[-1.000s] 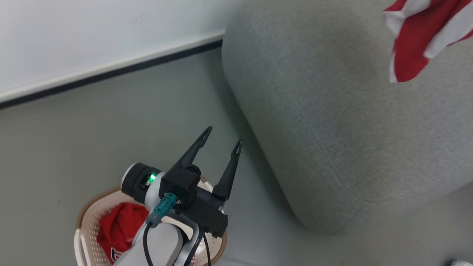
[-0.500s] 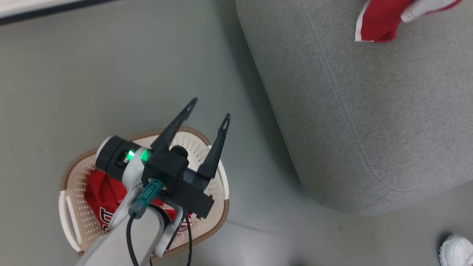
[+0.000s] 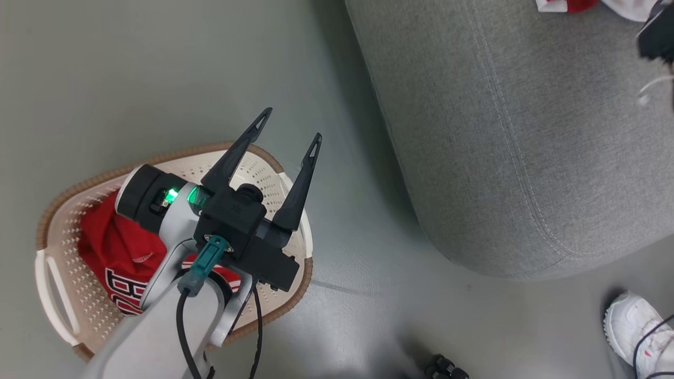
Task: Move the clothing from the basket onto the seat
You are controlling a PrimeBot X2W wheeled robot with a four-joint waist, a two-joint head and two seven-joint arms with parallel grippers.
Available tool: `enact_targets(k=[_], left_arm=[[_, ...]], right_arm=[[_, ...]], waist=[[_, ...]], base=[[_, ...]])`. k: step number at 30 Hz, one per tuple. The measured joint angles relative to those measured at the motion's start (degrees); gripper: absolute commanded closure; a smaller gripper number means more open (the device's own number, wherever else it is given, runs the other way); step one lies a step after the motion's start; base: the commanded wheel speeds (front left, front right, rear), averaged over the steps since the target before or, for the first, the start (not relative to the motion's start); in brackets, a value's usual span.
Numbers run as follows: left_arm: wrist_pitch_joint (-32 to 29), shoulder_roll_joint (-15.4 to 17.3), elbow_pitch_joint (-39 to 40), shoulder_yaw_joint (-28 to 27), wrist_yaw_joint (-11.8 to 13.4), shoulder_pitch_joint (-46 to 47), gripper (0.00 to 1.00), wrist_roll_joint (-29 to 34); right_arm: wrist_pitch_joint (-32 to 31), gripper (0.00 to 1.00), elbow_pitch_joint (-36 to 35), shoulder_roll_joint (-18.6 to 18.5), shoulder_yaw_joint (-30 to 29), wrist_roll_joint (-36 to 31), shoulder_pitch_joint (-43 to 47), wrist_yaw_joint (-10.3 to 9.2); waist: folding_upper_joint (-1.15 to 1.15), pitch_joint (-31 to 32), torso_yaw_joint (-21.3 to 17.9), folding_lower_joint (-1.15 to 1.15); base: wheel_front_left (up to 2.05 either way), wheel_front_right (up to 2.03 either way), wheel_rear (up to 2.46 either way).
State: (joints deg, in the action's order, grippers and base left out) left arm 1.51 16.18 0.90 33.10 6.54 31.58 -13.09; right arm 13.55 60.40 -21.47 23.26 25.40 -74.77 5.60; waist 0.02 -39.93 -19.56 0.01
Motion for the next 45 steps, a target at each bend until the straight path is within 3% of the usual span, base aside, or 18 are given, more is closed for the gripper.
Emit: enact_targets(k=[3,5,6,16,27,39,45], left_arm=[[-0.24,0.05,0.0,-0.08,0.01,0.07,0.0,0.15],[-0.24,0.05,-0.19,-0.37,0.01,0.22,0.0,0.15],[-0.24,0.05,-0.24,-0.52,0.01,0.23,0.0,0.15],[1.88,-0.99,-3.25,-1.16,0.08,-0.48,0.0,-0.47],[6.79,-4.06,-7.88,-3.5,0.16,-3.36,0.0,-3.18],[11.28,-4.6,-13.21,-11.38,0.53,-10.23,0.0,-6.8],[11.89,-4.39,-15.69,-15.47,0.55,-15.83,0.0,-8.2]], right_arm=[[0.2,1.0,1.33,1.02,0.25,0.32,0.67,0.18],[0.66,0.23,1.79,1.91,1.02,0.24,0.91,0.47],[0.67,0.0,1.87,2.15,1.27,0.09,1.02,0.47],[0.99,0.0,1.59,3.19,3.55,-1.32,5.86,1.02],[0.99,0.0,-4.55,3.72,3.49,-2.27,13.64,1.3],[0.99,0.0,-11.76,5.32,2.63,-2.76,23.56,0.69],[0.99,0.0,-15.34,7.16,2.5,-2.78,30.26,-1.0]], waist=[[-0.01,-0.82,-0.34,0.0],[0.0,-0.97,-0.56,0.0],[-0.01,-0.86,-0.59,0.0],[-0.01,2.11,-0.95,-0.01],[-0.02,9.46,-0.3,-0.02],[-0.03,18.64,4.2,-0.02],[-0.03,23.52,6.98,-0.02]], base=[[0.0,0.0,0.0],[0.0,0.0,0.0],[0.0,0.0,0.0],[0.0,0.0,0.0],[0.0,0.0,0.0],[0.0,0.0,0.0],[0.0,0.0,0.0]])
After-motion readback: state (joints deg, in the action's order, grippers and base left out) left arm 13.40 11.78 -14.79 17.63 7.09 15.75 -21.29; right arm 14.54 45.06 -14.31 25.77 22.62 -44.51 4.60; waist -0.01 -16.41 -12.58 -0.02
